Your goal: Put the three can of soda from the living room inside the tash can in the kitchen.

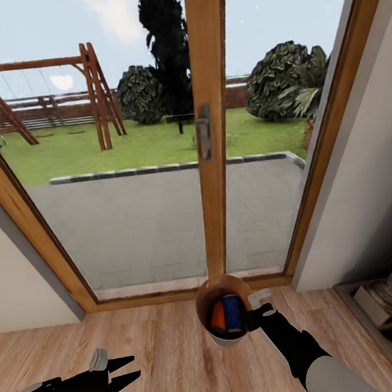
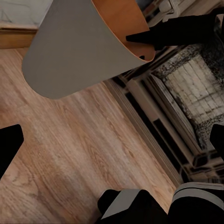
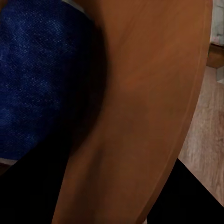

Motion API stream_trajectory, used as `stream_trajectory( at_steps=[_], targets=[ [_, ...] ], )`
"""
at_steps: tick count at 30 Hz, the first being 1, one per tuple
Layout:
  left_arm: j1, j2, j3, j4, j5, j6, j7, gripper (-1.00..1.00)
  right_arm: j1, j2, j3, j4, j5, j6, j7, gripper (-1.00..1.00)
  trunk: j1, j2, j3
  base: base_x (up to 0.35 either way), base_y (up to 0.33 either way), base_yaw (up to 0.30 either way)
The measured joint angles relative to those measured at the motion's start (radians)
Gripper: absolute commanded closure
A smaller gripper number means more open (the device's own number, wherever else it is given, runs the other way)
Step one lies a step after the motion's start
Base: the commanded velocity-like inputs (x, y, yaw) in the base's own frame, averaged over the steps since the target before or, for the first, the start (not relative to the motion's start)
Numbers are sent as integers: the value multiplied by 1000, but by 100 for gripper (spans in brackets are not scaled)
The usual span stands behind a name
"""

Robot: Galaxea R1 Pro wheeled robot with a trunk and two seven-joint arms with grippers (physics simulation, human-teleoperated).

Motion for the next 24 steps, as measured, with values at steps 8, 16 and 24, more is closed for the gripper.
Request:
stream_trajectory(
  at_steps=[8, 16, 24],
  targets=[
    [0, 0, 0, 0, 0, 0, 0, -100, 0, 0, 1, 0, 0, 0, 0, 100, 31, -56, -37, 0, 0, 0],
    [0, 0, 0, 0, 0, 0, 0, -100, 0, 0, 1, 0, 0, -1, 0, 100, 61, -112, -75, 0, 0, 0],
    [0, 0, 0, 0, 0, 0, 0, -100, 0, 0, 1, 4, -3, -63, 1, 100, 92, -168, -113, 0, 0, 0]
  ],
)
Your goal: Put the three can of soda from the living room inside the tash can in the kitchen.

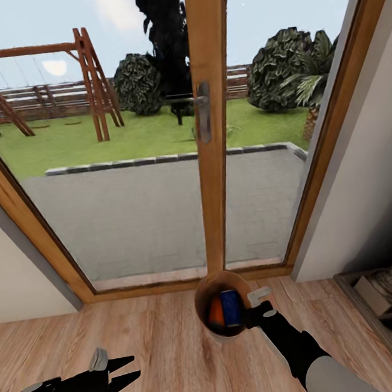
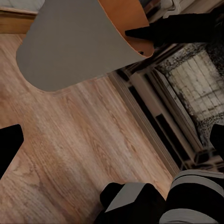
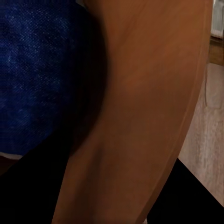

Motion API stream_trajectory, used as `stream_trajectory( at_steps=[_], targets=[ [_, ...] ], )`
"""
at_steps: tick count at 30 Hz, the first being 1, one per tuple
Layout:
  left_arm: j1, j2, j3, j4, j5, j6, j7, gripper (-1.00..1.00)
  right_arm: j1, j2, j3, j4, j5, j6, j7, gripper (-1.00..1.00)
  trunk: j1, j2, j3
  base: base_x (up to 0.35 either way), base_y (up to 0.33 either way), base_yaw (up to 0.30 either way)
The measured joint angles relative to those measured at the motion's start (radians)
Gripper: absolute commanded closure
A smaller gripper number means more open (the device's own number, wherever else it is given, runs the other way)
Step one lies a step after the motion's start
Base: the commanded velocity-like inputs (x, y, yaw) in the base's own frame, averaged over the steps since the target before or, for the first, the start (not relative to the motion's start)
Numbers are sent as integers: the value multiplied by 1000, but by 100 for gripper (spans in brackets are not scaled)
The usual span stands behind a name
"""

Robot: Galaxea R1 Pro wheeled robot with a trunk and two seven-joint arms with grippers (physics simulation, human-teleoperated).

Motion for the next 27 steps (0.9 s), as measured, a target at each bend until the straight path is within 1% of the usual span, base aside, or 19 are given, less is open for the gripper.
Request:
stream_trajectory(
  at_steps=[2, 3, 14, 15, 16, 17, 18, 23, 27],
  targets=[
    [0, 0, 0, 0, 0, 0, 0, -100, 0, 0, -1, -5, 8, -12, 0, 100, 8, -14, -9, 0, 0, 0],
    [0, 0, 0, 0, 0, 0, 0, -100, 0, 0, 0, -3, 2, -19, 0, 100, 11, -21, -12, 0, 0, 0],
    [0, 1, 0, -3, -1, -1, -1, -100, 0, 0, 3, -3, 2, -26, 0, 100, 54, -98, -48, 0, 0, 0],
    [0, 4, 1, -5, -1, -1, -1, -100, 0, 0, 3, -3, 1, -26, 1, 100, 57, -105, -51, 0, 0, 0],
    [0, 23, 6, -7, -1, -1, -1, -100, 0, 0, 2, -3, 2, -26, 0, 100, 61, -112, -54, 0, 0, 0],
    [0, 35, 12, -8, -2, -1, 0, -100, 0, 1, 3, -3, 1, -26, 1, 100, 65, -119, -57, 0, 0, 0],
    [0, 49, 37, -9, -2, -1, 0, -100, 0, 1, 3, -3, 1, -26, 1, 100, 69, -126, -60, 0, 0, 0],
    [0, 57, 55, -9, -2, -2, 0, -100, 0, 1, 3, -3, 1, -26, 1, 100, 88, -161, -76, 0, 0, 0],
    [0, 58, 57, -9, -2, -2, 0, -100, 0, 1, 2, -3, 2, -26, 1, 100, 103, -189, -89, 0, 0, 0]
  ],
)
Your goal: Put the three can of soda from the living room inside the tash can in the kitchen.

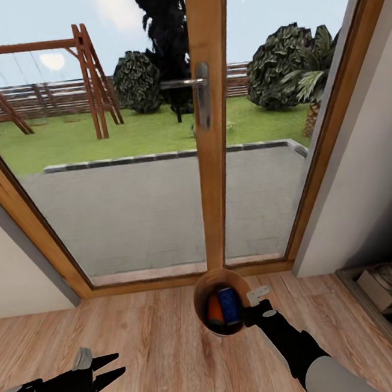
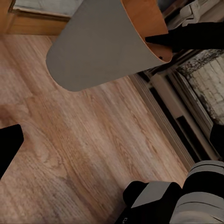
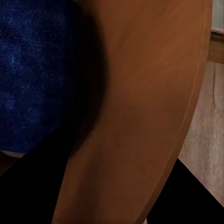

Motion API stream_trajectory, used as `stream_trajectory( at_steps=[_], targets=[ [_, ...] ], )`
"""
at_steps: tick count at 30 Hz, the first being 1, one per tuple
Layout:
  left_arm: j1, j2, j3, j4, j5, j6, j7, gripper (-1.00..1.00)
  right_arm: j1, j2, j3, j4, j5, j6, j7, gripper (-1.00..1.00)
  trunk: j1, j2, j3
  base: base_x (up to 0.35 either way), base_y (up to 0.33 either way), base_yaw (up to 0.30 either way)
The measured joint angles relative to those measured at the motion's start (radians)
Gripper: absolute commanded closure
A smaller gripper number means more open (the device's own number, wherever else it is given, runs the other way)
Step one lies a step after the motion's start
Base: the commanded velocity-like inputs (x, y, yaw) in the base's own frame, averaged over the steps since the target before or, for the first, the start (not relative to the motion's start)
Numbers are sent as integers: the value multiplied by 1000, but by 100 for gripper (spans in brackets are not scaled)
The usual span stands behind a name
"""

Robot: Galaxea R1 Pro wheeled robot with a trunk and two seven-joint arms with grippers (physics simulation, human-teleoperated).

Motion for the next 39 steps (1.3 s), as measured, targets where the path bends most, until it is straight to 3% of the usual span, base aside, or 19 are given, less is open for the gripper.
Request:
stream_trajectory(
  at_steps=[15, 31, 39],
  targets=[
    [0, 0, 1, 1, 2, 1, 0, -100, 0, 0, 0, 0, 1, -2, 0, 100, 58, -105, -48, 0, 0, 0],
    [0, 0, 1, 1, 3, 1, 0, -100, 0, 1, 1, 0, -1, -2, 0, 100, 119, -217, -122, 0, 0, 0],
    [0, 0, 1, 1, 3, 1, -1, -100, 0, 2, 1, 0, 0, -2, 0, 100, 119, -217, -134, 0, 0, 0]
  ],
)
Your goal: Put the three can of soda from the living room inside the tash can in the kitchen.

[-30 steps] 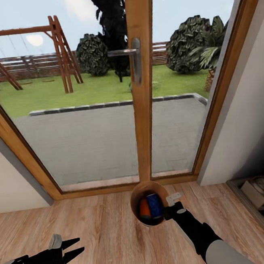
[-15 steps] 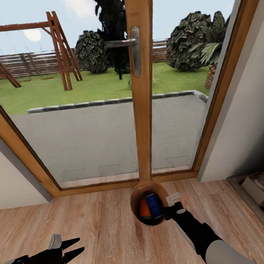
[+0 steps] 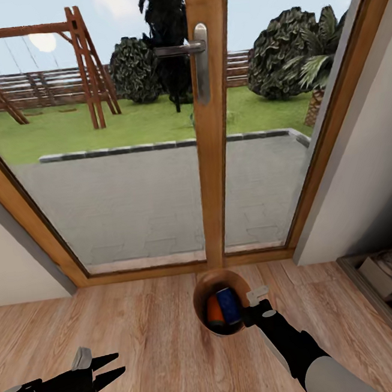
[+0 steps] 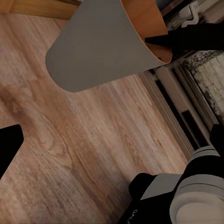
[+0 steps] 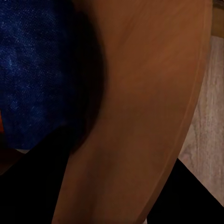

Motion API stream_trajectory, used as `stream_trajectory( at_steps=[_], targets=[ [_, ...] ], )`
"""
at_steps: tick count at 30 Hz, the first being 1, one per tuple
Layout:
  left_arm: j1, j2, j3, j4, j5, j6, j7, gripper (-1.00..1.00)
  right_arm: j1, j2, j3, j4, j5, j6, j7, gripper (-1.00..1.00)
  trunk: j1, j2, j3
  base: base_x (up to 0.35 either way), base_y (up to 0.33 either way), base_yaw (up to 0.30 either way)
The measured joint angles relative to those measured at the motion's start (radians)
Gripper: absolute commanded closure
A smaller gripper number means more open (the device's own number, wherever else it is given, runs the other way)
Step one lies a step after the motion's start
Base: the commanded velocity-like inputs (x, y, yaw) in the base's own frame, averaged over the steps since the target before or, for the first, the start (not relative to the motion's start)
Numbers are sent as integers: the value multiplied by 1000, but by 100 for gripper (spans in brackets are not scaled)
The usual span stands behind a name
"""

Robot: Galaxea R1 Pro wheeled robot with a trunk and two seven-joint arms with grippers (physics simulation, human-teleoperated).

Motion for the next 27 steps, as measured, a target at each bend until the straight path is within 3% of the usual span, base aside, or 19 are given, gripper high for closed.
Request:
stream_trajectory(
  at_steps=[18, 27],
  targets=[
    [0, 0, 0, 0, 0, 0, 0, -100, 0, 0, 2, -2, 1, -13, 0, 100, 0, 0, -29, 0, 0, 0],
    [0, -1, 0, 0, 0, 0, 0, -100, -1, 0, 2, -1, 1, -66, 0, 100, 0, 0, -43, 0, 0, 0]
  ],
)
